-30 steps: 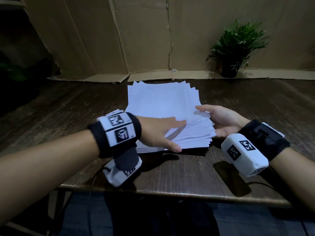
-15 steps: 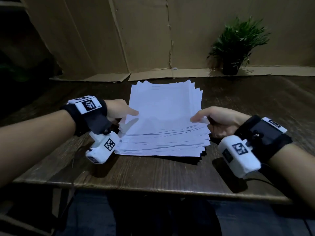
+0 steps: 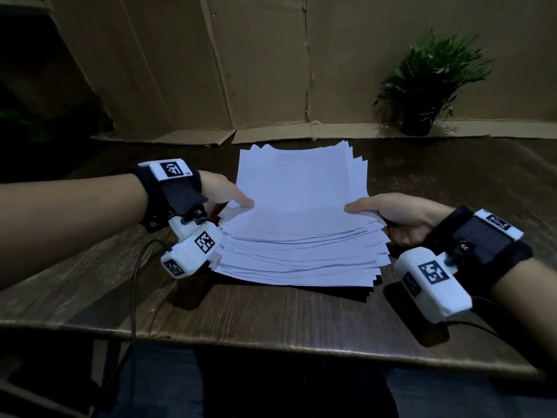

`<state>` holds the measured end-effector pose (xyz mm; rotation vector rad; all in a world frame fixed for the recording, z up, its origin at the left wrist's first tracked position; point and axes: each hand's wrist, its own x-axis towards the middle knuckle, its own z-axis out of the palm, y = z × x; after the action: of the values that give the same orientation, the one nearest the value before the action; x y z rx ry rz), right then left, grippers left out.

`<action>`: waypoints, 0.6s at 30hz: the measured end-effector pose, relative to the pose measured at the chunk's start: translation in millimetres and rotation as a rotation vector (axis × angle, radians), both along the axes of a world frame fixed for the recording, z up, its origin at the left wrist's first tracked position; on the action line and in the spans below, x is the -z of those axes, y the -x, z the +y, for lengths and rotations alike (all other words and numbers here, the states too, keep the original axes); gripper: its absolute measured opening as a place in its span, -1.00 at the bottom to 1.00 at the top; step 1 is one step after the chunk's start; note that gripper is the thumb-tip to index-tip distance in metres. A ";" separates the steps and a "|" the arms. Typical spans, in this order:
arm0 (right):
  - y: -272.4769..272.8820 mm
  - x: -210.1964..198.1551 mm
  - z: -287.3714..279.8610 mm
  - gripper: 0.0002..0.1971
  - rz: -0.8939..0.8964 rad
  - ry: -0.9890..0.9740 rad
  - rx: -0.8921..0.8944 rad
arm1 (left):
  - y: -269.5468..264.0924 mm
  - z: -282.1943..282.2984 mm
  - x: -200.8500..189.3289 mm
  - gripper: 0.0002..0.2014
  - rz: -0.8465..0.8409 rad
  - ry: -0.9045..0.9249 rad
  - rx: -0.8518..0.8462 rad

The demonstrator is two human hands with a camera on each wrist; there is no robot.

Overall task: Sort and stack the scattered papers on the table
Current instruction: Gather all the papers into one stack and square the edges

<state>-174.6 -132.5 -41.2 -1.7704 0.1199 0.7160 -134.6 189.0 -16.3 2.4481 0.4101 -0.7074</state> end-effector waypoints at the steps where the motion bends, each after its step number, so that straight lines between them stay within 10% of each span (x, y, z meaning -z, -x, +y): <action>1: -0.3 0.6 -0.2 -0.29 0.002 0.008 0.014 | -8.6 4.3 4.2 0.13 0.026 -0.001 0.013; 5: 1.8 2.2 1.7 -0.65 -0.040 -0.064 0.077 | -18.0 4.8 -2.3 0.07 0.095 0.044 0.067; 12: -0.7 4.5 -4.1 -0.70 -0.030 -0.125 0.066 | 26.8 -18.0 -28.4 -0.77 0.041 0.335 0.058; 18: -4.2 -2.7 -7.9 -0.71 0.016 -0.147 0.064 | 39.7 -12.8 -5.7 -0.74 0.084 0.540 -0.029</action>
<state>-170.4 -140.5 -38.4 -1.6144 0.1304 0.6759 -174.4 176.2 -10.6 1.9064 0.2442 -0.7910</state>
